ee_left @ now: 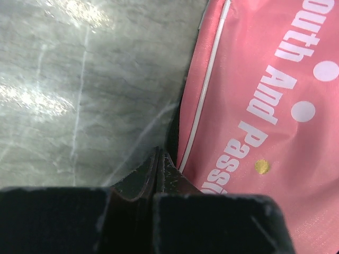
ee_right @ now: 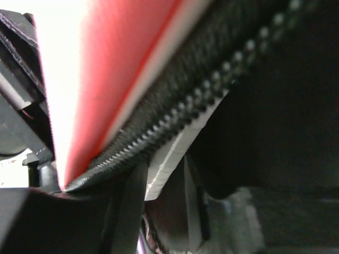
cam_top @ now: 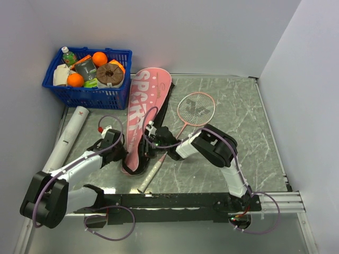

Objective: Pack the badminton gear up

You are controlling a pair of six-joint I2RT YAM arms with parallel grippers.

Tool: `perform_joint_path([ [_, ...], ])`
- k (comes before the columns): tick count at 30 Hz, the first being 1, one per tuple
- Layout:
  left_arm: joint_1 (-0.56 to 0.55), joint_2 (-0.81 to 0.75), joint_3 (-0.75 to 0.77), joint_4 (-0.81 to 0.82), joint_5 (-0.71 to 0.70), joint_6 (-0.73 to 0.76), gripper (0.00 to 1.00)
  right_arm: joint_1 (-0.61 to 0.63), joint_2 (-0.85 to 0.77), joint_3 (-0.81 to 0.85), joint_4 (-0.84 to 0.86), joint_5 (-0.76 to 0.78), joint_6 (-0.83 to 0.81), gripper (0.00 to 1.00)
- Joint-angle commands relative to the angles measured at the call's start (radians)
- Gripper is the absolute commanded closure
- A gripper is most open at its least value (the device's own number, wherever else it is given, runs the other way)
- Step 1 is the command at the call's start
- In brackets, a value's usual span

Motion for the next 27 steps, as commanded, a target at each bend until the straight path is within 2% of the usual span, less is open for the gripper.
perform_joint_path([
  [1,-0.036,-0.034,0.0,-0.013,0.065,-0.048,0.99,-0.003,-0.038,0.02,0.114,0.085,-0.074,0.53],
  [5,-0.036,-0.046,0.028,-0.035,0.016,-0.033,0.99,-0.021,-0.113,-0.056,0.053,0.084,-0.097,0.4],
  [11,-0.033,-0.049,0.046,-0.04,-0.024,-0.018,0.99,-0.055,-0.256,-0.174,-0.024,0.086,-0.124,0.38],
  [18,-0.022,-0.055,0.051,-0.035,-0.05,-0.004,0.99,-0.067,-0.435,-0.267,-0.214,0.153,-0.205,0.37],
  [23,-0.021,-0.08,0.049,-0.035,-0.072,0.004,0.99,-0.098,-0.558,-0.245,-0.542,0.332,-0.328,0.34],
  [25,-0.021,-0.089,0.052,-0.044,-0.087,0.005,0.99,-0.116,-0.569,-0.191,-0.704,0.45,-0.376,0.32],
  [27,-0.021,-0.115,0.057,-0.059,-0.102,0.008,0.99,-0.125,-0.555,-0.124,-0.792,0.51,-0.405,0.32],
])
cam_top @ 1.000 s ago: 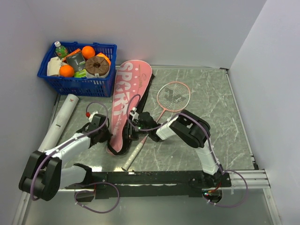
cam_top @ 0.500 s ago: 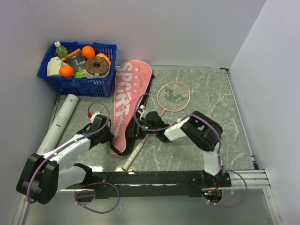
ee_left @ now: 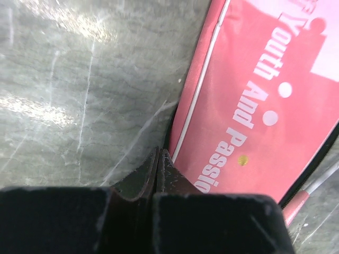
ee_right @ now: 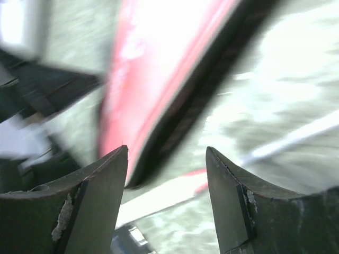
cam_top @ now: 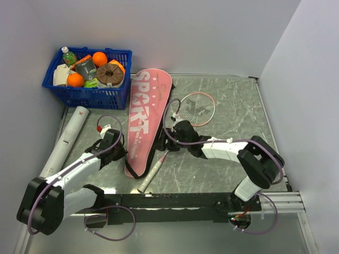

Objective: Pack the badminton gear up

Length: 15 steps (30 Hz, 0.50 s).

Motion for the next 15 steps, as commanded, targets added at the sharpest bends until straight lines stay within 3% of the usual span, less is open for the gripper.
perform_joint_path([
  [1,0.004,-0.058,0.047,-0.015,-0.068,0.019,0.99,-0.038,-0.012,0.131,-0.323,0.267,-0.119,0.32],
  [10,-0.027,-0.151,0.097,-0.021,-0.033,0.095,0.98,-0.101,0.094,0.272,-0.532,0.37,-0.102,0.3],
  [13,-0.086,-0.129,0.127,-0.019,-0.031,0.129,0.92,-0.111,0.122,0.293,-0.573,0.389,-0.089,0.29],
  [15,-0.145,-0.112,0.146,-0.016,-0.077,0.141,0.83,-0.122,0.132,0.293,-0.579,0.389,-0.073,0.29],
])
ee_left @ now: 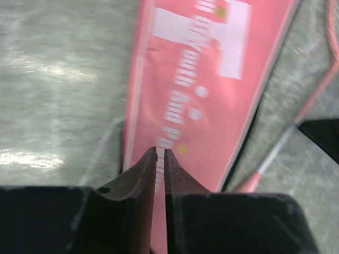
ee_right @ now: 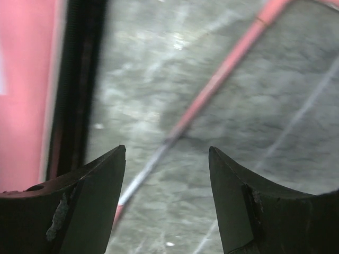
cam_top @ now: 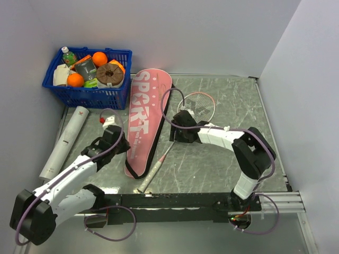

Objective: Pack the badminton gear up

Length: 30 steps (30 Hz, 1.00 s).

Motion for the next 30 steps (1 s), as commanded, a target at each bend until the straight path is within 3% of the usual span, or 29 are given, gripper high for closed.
perform_joint_path([
  [1,-0.104,0.039,0.073,0.016,-0.047,0.066,0.8,-0.019,0.027,0.04,-0.09,0.045,0.021,0.28],
  [4,-0.147,0.077,0.101,0.019,-0.078,0.08,0.79,-0.018,0.047,0.054,-0.106,0.054,0.041,0.28],
  [8,-0.19,0.116,0.124,0.036,-0.113,0.094,0.7,-0.021,0.088,0.086,-0.114,0.048,0.062,0.28],
  [15,-0.237,0.194,0.147,0.073,-0.15,0.12,0.66,-0.024,0.177,0.16,-0.152,0.038,0.07,0.28],
  [18,-0.25,0.214,0.15,0.078,-0.169,0.123,0.66,-0.036,0.181,0.152,-0.146,0.019,0.062,0.44],
  [19,-0.253,0.214,0.148,0.081,-0.169,0.123,0.66,-0.039,0.178,0.143,-0.14,0.007,0.059,0.58],
  [21,-0.253,0.209,0.14,0.096,-0.166,0.123,0.66,-0.055,0.179,0.129,-0.139,-0.024,0.055,0.7],
  [23,-0.254,0.203,0.134,0.107,-0.164,0.123,0.65,-0.061,0.191,0.131,-0.149,-0.042,0.049,0.75],
  [27,-0.254,0.188,0.122,0.116,-0.167,0.123,0.65,-0.069,0.194,0.12,-0.168,-0.07,0.047,1.0],
  [30,-0.254,0.169,0.11,0.127,-0.158,0.123,0.65,-0.078,0.161,0.083,-0.157,-0.076,0.053,1.0],
])
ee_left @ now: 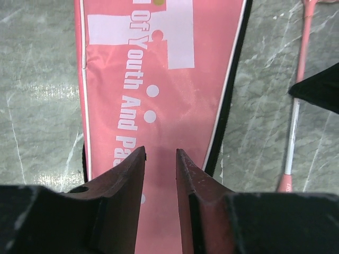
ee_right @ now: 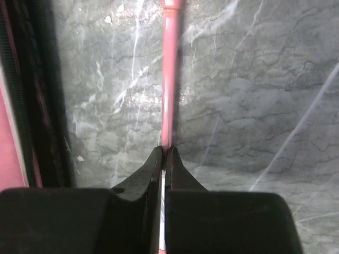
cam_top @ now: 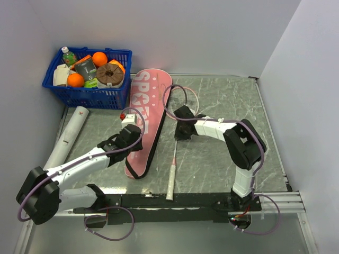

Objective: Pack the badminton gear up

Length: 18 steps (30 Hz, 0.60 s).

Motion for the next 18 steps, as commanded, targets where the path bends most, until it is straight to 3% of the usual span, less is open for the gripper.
perform_joint_path([
  [1,-0.006,-0.046,-0.004,0.056,-0.018,0.015,0.65,-0.013,-0.012,-0.064,-0.034,-0.019,-0.026,1.0],
  [12,-0.006,-0.118,-0.036,0.065,-0.002,0.025,0.65,-0.033,-0.338,-0.177,-0.169,0.045,-0.049,1.0],
  [18,-0.011,-0.126,-0.024,0.059,0.008,0.035,0.64,0.025,-0.495,-0.232,-0.273,0.065,-0.066,1.0],
])
